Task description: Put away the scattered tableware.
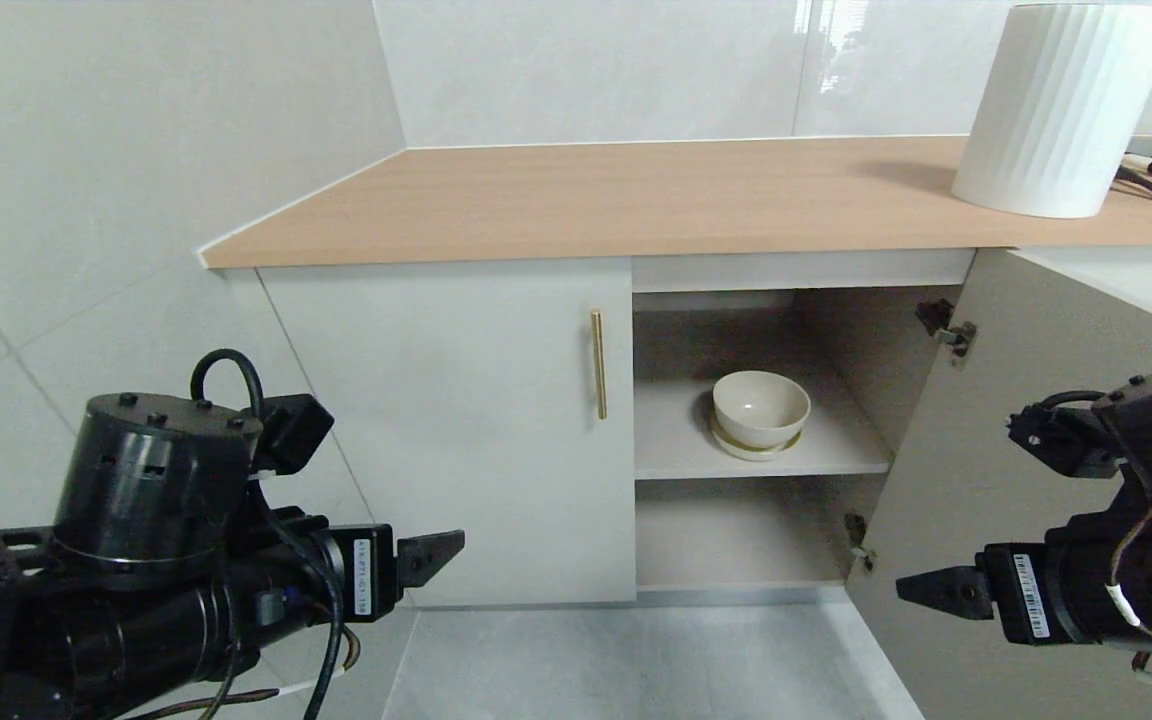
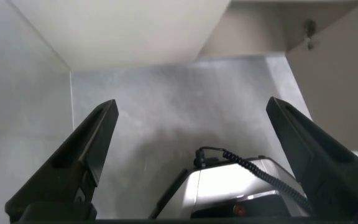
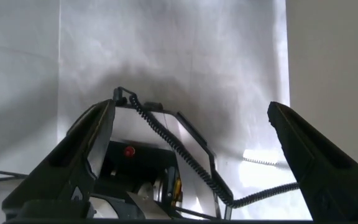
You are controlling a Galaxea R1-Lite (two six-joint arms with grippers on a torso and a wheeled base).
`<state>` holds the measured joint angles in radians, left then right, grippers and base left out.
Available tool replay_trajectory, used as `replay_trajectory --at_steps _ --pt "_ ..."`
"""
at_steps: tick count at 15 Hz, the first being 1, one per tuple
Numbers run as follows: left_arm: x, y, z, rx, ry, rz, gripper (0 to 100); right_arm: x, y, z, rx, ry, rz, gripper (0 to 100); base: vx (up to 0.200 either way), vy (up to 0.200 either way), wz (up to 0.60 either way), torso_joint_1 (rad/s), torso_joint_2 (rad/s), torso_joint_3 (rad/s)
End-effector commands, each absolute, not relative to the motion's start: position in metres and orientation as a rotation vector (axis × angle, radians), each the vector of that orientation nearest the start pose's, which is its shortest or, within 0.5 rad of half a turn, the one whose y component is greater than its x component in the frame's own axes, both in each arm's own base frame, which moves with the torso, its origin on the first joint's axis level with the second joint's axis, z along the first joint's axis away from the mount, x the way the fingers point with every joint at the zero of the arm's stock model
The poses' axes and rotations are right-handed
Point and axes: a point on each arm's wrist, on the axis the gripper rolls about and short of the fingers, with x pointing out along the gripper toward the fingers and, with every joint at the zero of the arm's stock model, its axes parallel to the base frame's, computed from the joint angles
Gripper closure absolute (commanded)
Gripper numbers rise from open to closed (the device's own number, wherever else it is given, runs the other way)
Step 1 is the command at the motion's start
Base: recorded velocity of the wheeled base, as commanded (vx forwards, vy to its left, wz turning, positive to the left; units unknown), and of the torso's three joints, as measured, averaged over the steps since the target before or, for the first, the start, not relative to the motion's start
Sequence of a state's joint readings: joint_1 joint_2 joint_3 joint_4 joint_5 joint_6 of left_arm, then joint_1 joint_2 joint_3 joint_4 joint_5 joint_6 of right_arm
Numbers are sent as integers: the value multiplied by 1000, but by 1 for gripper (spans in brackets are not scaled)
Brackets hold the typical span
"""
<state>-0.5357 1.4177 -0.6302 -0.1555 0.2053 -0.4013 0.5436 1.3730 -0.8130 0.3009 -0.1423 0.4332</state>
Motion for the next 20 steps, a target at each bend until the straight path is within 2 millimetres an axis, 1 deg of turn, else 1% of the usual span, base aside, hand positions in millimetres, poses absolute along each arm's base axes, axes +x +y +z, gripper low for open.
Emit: replay_trajectory --at_steps 1,6,12,13,15,18,20 --pt "186 -105 165 -156 644 -192 0 169 99 188 110 877 193 0 -200 0 0 7 2 7" --pt "187 -105 165 -154 645 -194 0 168 98 187 89 898 192 0 -200 0 0 -1 2 0" --pt "186 -105 165 -154 645 -194 0 166 97 188 87 896 192 0 0 0 0 0 0 0" --pt "185 -105 165 -156 643 -196 0 164 96 188 74 924 182 0 0 0 0 0 0 0" --pt "185 -105 165 -152 645 -196 0 162 95 193 58 957 171 0 0 0 0 0 0 0" --pt "185 -105 165 -151 644 -198 0 145 84 214 30 1012 149 0 0 0 0 0 0 0" --pt "185 -105 164 -147 648 -199 0 141 82 216 16 1040 139 0 0 0 0 0 0 0"
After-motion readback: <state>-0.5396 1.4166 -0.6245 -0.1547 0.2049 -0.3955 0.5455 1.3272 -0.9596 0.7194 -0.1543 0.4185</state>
